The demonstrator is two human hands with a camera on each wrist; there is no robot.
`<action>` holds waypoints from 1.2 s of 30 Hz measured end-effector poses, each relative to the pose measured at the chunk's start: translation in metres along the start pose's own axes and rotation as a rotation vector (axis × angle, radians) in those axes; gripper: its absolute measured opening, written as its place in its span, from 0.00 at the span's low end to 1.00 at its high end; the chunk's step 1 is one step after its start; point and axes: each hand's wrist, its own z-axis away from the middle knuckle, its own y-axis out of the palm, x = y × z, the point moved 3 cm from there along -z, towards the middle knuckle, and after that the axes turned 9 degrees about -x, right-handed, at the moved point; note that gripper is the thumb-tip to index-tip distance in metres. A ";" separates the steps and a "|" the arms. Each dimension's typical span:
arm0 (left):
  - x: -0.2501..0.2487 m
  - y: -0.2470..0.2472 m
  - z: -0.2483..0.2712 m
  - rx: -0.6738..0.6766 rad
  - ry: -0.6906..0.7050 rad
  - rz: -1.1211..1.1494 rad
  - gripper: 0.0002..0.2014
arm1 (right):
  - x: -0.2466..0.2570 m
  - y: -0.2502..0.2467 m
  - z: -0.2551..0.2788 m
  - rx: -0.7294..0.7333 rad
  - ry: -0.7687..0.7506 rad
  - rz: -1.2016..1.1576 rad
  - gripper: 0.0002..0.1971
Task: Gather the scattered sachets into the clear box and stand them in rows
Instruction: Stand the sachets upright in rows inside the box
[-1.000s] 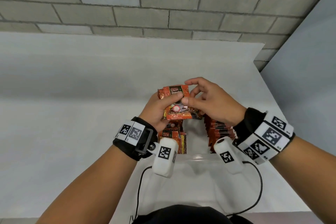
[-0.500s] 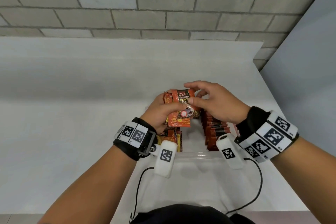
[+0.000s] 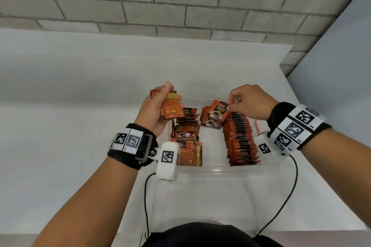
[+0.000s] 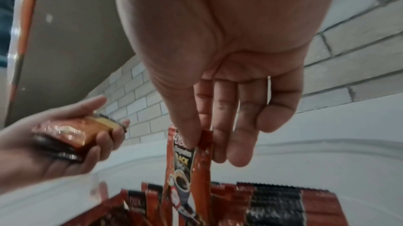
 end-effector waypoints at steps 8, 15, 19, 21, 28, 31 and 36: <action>0.006 -0.004 -0.002 -0.004 -0.026 0.034 0.18 | 0.012 0.029 -0.014 0.084 -0.135 0.254 0.01; 0.004 -0.004 -0.001 0.013 -0.028 0.034 0.21 | 0.019 0.047 -0.017 0.161 -0.170 0.542 0.04; 0.006 -0.004 -0.001 0.017 -0.032 0.034 0.22 | 0.023 0.053 -0.018 0.159 -0.216 0.664 0.05; 0.006 -0.004 -0.002 0.020 -0.031 0.035 0.22 | 0.024 0.055 -0.019 0.147 -0.233 0.702 0.05; 0.007 -0.004 -0.002 0.020 -0.038 0.028 0.18 | 0.024 0.053 -0.019 0.129 -0.252 0.705 0.05; 0.007 -0.003 -0.002 0.018 -0.040 0.024 0.18 | 0.022 0.052 -0.020 0.125 -0.243 0.676 0.06; 0.008 -0.003 -0.003 0.016 -0.054 0.030 0.18 | 0.020 0.051 -0.020 0.100 -0.245 0.639 0.06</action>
